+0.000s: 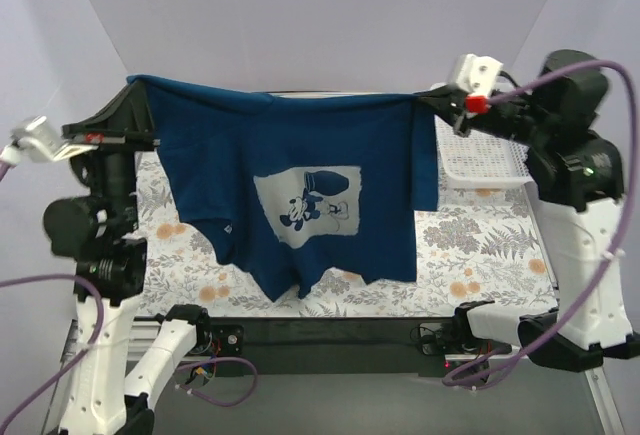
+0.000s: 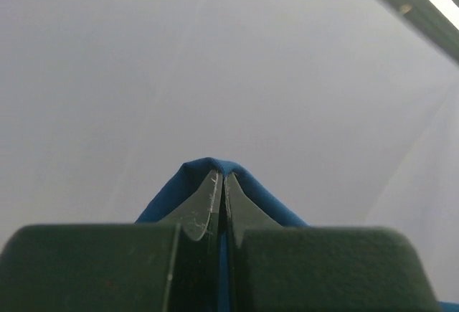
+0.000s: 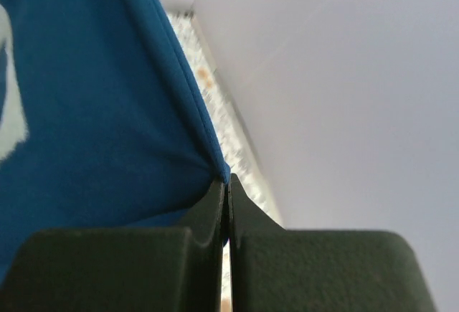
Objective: Fold and stack the t-shirts
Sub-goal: Flatten the tshirt out
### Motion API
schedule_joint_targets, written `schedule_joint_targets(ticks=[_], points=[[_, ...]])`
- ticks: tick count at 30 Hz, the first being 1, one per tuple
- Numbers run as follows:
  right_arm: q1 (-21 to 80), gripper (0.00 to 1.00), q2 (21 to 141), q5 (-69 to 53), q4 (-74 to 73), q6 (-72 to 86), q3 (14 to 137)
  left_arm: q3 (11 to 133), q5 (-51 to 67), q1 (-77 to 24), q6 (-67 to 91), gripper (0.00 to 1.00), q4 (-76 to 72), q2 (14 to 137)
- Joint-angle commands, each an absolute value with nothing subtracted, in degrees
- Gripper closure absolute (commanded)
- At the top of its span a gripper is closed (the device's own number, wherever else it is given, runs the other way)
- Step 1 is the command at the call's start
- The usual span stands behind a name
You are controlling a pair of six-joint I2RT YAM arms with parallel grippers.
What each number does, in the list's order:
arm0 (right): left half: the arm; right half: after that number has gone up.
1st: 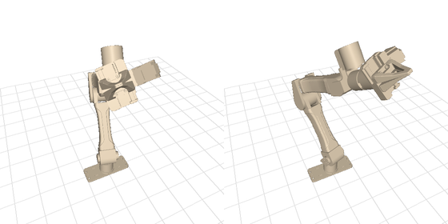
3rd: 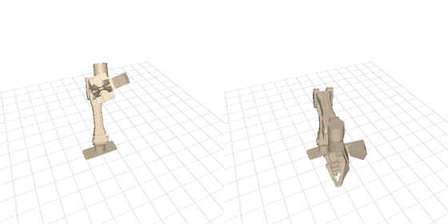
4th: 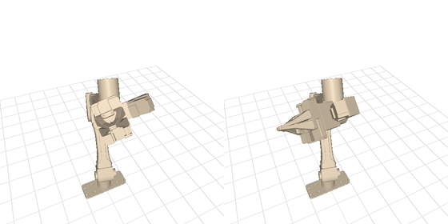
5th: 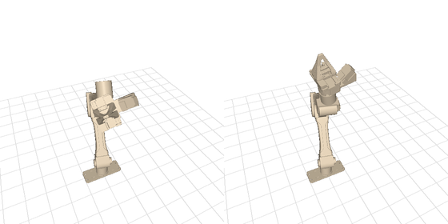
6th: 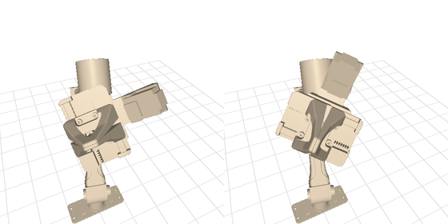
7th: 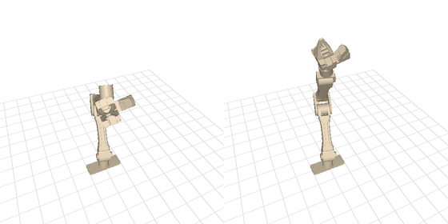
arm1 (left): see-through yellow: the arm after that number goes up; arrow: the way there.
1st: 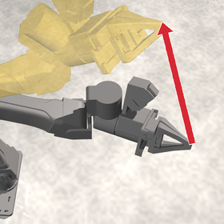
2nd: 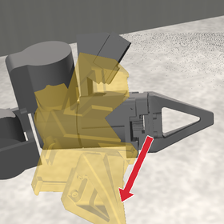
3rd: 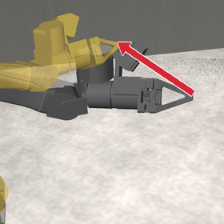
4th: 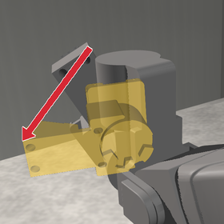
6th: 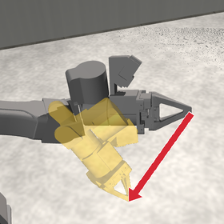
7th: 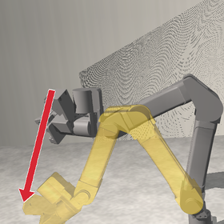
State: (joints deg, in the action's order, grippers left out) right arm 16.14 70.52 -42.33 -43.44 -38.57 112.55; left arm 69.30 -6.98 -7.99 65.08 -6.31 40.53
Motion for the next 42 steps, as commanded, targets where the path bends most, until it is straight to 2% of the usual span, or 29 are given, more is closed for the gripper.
schedule_joint_targets(ticks=[1, 2, 5, 7, 12, 13, 14, 16, 17, 19, 20, 21, 22, 24, 26, 27, 30, 36, 39, 42], points=[[15.56, 0.99, 74.61, -37.27, -34.75, -39.46, 102.95, 64.44, -12.21, -7.73, 62.49, 1.0, -5.52, 50.76], [15.56, 0.99, 76.88, -36.74, -32.63, -39.29, 97.87, 63.21, -13.0, -7.73, 62.23, 1.0, -6.32, 52.8], [15.56, 0.99, 84.51, -34.02, -24.28, -38.24, 92.66, 58.63, -13.36, -7.65, 61.09, 1.0, -11.24, 62.99], [15.56, 0.99, 89.71, -32.27, -19.28, -36.57, 92.63, 58.01, -14.5, -7.56, 61.34, 1.0, -13.44, 69.75], [15.56, 0.97, 113.34, -28.05, -17.58, -30.77, 107.97, 64.23, -14.07, -7.03, 63.1, 1.0, -12.05, 93.48], [15.47, 0.92, 116.69, -25.34, -17.58, -29.28, 111.5, 67.82, -14.15, -6.94, 63.45, 1.0, -9.34, 97.34], [15.64, 0.82, 122.72, -24.36, -19.06, -27.35, 114.75, 70.11, -13.98, -6.86, 63.46, 1.0, -7.92, 100.34], [15.73, 0.67, 126.64, -19.55, -19.16, -25.15, 120.38, 76.16, -14.67, -6.68, 63.81, 1.0, -3.98, 107.91], [15.99, 0.53, 127.43, -17.42, -16.98, -23.22, 120.32, 77.94, -15.2, -6.68, 63.46, 1.0, -3.0, 109.76], [16.17, 0.44, 126.48, -10.85, -15.04, -21.1, 118.4, 81.46, -16.08, -6.68, 63.11, 0.82, -0.62, 113.28], [16.0, 0.33, 124.73, -9.16, -14.07, -19.79, 117.78, 84.26, -16.26, -6.59, 63.02, 0.67, -0.27, 113.9], [16.0, 0.32, 123.5, -8.1, -13.89, -19.78, 117.16, 85.77, -16.17, -6.5, 62.5, 0.56, 1.48, 113.99], [15.56, 0.31, 120.35, -8.78, -13.8, -19.69, 114.98, 86.83, -15.91, -6.5, 62.32, 0.41, 2.02, 113.3], [14.16, 0.3, 113.34, -16.46, -14.06, -19.86, 111.46, 88.5, -15.82, -6.5, 61.88, 0.31, 3.42, 109.54], [13.1, 0.24, 107.52, -25.53, -14.76, -22.31, 102.34, 86.59, -14.08, -6.5, 61.44, 0.28, 3.86, 105.58], [12.66, 0.24, 104.71, -34.54, -17.2, -26.41, 98.65, 85.44, -13.19, -6.5, 62.04, 0.27, 5.0, 102.95], [12.22, 0.24, 95.12, -43.05, -26.67, -35.04, 86.08, 77.57, -6.02, -6.5, 64.85, 0.26, 10.17, 92.31], [12.13, 0.27, 80.26, -37.45, -30.59, -38.58, 59.21, 55.58, 11.23, -6.5, 80.92, 0.26, 18.09, 72.35], [12.13, 0.31, 76.47, -33.85, -30.76, -37.18, 52.24, 45.46, 19.67, -7.29, 87.79, 0.3, 20.73, 66.91], [12.13, 0.32, 74.62, -30.16, -30.32, -37.18, 49.05, 41.32, 20.39, -9.75, 90.95, 0.3, 25.99, 64.34]])
